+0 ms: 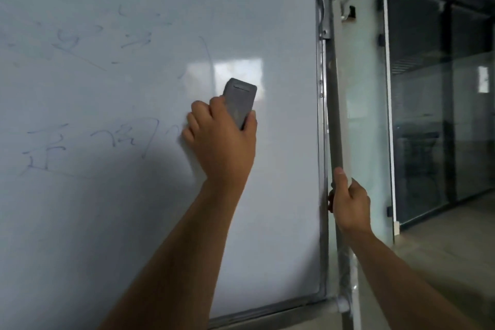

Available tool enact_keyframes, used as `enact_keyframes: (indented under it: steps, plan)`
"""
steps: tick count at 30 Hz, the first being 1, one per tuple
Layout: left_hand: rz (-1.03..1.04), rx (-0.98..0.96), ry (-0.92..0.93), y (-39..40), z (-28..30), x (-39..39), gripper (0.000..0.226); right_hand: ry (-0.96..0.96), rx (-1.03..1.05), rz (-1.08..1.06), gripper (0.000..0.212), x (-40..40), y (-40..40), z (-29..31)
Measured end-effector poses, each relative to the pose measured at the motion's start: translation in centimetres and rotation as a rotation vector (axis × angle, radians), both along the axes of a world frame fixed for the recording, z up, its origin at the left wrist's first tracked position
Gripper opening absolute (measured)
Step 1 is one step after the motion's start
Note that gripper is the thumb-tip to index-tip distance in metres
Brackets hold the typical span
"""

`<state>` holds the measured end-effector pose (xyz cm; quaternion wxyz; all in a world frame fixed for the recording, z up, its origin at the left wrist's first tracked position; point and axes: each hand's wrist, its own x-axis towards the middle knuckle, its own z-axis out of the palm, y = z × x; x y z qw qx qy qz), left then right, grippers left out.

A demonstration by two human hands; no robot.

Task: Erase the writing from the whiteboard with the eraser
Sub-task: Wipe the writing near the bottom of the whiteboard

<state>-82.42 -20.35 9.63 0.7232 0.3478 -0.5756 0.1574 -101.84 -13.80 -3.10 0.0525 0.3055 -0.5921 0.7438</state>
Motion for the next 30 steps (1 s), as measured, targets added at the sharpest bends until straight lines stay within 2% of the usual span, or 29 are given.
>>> enact_keyframes:
  steps: [1,4,5,6,10,11,12,15,16,17,21,22,24,27,28,30]
  plan:
    - [0.012,-0.044,-0.069,0.3,0.0,-0.2,0.046,-0.002,-0.002,-0.002,0.063,-0.1,0.1,0.1]
    - [0.067,-0.258,-0.482,1.0,-3.2,-1.4,0.044,-0.005,0.01,-0.001,0.065,-0.4,0.6,0.1]
    - [0.09,-0.286,-0.543,0.8,-3.6,-1.2,0.044,-0.003,0.013,0.001,0.065,-0.5,0.6,0.1]
    - [0.104,-0.27,-0.522,0.3,-3.1,-0.6,0.043,-0.002,0.012,0.004,0.065,-0.5,0.6,0.0]
    - [0.014,0.019,0.013,-0.7,1.0,2.1,0.047,0.002,0.003,0.008,0.065,-0.4,0.6,0.0]
    - [-0.002,0.034,0.052,-0.4,1.1,2.0,0.047,-0.004,-0.004,0.004,0.064,-0.4,0.5,0.0]
    - [0.012,0.001,-0.008,0.0,0.5,1.6,0.046,-0.007,-0.002,-0.001,0.063,-0.3,0.5,0.0]
    - [0.088,-0.255,-0.427,1.2,-3.0,-0.5,0.042,-0.002,0.01,-0.008,0.061,-0.3,0.7,0.0]
    - [0.1,-0.285,-0.482,0.9,-3.3,-0.4,0.042,-0.002,0.013,-0.012,0.06,-0.4,0.8,0.0]
    - [0.1,-0.267,-0.451,0.4,-2.8,0.2,0.041,0.001,0.015,-0.011,0.061,-0.4,0.9,0.1]
    - [-0.03,0.06,0.088,-2.3,0.9,4.9,0.049,0.009,0.01,-0.018,0.062,-0.6,0.7,0.1]
    - [-0.063,0.1,0.159,-2.6,1.3,5.5,0.05,0.01,0.007,-0.022,0.062,-0.6,0.7,0.1]
    - [-0.023,0.034,0.082,-2.4,0.6,5.3,0.05,0.006,-0.003,-0.024,0.062,-0.5,0.6,0.1]
    - [0.02,-0.195,-0.301,-1.0,-3.6,2.7,0.046,0.003,-0.001,-0.022,0.063,-0.7,0.8,0.0]
    - [0.025,-0.221,-0.371,-0.9,-4.6,2.4,0.046,-0.001,-0.001,-0.015,0.062,-0.8,0.9,0.0]
    - [0.011,-0.166,-0.32,-1.7,-4.5,3.5,0.047,-0.005,0.002,-0.002,0.061,-0.9,1.0,0.0]
